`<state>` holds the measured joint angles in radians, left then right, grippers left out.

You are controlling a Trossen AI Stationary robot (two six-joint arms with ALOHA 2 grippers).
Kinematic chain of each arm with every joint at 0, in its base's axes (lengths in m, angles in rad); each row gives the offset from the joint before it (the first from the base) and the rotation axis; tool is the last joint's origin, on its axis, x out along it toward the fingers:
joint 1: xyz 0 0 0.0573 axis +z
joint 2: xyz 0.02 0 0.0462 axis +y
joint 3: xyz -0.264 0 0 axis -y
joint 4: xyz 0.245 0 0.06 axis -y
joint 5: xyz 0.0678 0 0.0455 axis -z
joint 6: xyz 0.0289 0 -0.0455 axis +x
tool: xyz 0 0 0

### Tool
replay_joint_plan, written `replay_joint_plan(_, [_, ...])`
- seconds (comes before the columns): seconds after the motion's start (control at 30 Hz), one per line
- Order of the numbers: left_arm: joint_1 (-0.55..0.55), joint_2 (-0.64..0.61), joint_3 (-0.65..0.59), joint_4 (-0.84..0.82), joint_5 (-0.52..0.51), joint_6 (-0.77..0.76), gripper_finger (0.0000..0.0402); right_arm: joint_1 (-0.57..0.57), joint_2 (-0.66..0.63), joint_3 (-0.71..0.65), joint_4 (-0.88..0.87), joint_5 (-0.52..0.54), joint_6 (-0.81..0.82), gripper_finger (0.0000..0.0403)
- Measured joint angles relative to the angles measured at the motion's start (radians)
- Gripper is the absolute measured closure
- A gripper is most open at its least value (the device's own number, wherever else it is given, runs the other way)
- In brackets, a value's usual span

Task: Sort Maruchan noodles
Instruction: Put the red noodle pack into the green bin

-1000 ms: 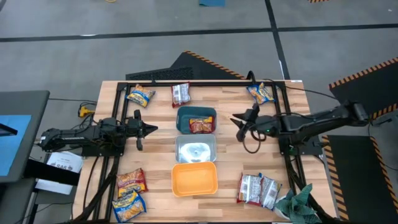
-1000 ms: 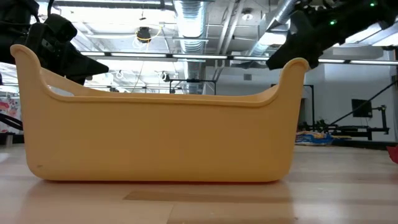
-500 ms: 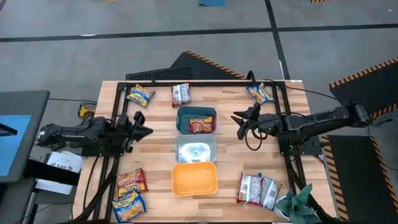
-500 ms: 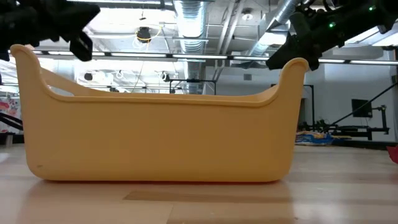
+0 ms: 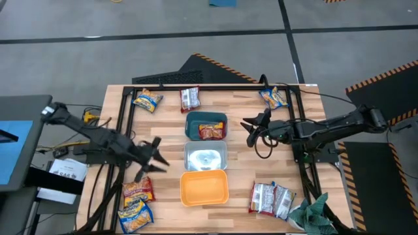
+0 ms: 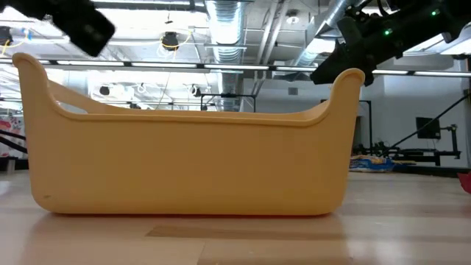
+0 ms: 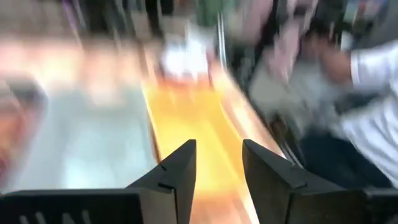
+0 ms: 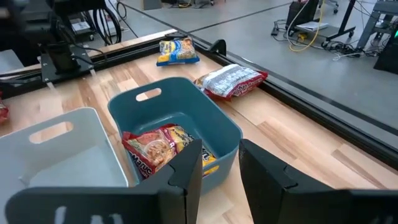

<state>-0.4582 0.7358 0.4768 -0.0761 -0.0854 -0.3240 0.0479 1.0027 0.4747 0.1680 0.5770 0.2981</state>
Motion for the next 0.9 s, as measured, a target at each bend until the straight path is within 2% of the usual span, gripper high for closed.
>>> replay_joint_plan(0.07, [-0.057, 0.087, 0.100, -0.212, 0.004, -0.144, 0.0278, 0.000, 0.000, 0.000, -0.001, 0.000, 0.000, 0.0275])
replay_joint_plan(0.13, [-0.118, 0.177, 0.180, -0.355, 0.001, -0.286, 0.0278, 0.000, 0.000, 0.000, -0.001, 0.000, 0.000, 0.0275])
replay_joint_plan(0.27, [-0.228, 0.354, 0.301, -0.567, -0.027, -0.525, 0.0278, 0.000, 0.000, 0.000, -0.002, 0.000, 0.000, 0.0275])
replay_joint_plan(0.43, [-0.321, 0.544, 0.378, -0.765, -0.084, -0.859, 0.0278, 0.000, 0.000, 0.000, -0.003, 0.000, 0.000, 0.0275])
replay_joint_plan(0.53, [-0.359, 0.633, 0.378, -0.782, -0.073, -1.107, 0.0278, 0.000, 0.000, 0.000, -0.006, 0.000, 0.000, 0.0275])
replay_joint_plan(0.6, [-0.381, 0.681, 0.377, -0.784, -0.030, -1.205, 0.0278, 0.000, 0.000, 0.000, -0.006, -0.001, 0.000, 0.0275])
replay_joint_plan(0.7, [-0.405, 0.731, 0.376, -0.797, -0.001, -1.268, 0.0278, 0.000, 0.000, 0.000, -0.006, -0.001, 0.003, 0.0275])
replay_joint_plan(0.9, [-0.428, 0.770, 0.376, -0.789, -0.009, -1.337, 0.0278, 0.000, 0.000, 0.000, -0.006, -0.002, 0.016, 0.0275])
